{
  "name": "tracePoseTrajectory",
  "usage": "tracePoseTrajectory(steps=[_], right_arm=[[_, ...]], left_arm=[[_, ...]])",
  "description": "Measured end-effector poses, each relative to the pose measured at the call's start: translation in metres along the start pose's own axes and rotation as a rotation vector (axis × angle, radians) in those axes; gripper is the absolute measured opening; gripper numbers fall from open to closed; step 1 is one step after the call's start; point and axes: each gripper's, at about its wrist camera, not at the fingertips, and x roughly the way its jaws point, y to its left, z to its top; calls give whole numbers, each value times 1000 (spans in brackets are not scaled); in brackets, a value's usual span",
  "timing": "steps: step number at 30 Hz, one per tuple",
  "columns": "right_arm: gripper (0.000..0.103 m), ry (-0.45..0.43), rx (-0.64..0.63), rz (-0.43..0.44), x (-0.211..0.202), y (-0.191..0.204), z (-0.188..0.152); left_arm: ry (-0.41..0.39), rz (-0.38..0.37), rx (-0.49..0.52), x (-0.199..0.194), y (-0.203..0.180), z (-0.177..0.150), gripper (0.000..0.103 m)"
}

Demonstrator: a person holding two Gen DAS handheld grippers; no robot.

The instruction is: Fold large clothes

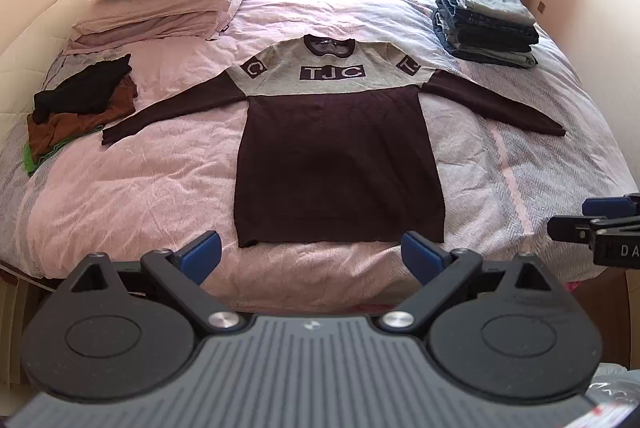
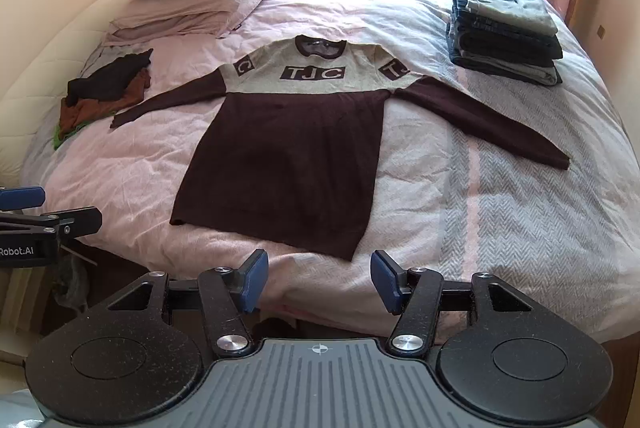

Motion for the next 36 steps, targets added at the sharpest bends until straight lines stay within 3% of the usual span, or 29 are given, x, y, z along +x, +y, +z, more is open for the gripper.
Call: tracePoseTrajectory(steps=[25,36], right_arm=[[54,-5,45,4,-9,-12,-10],[54,15,50,32,11,-10,9]], left_arm=[[4,0,27,-3,-15,-4,95],[9,12,-38,9,2,3,95]])
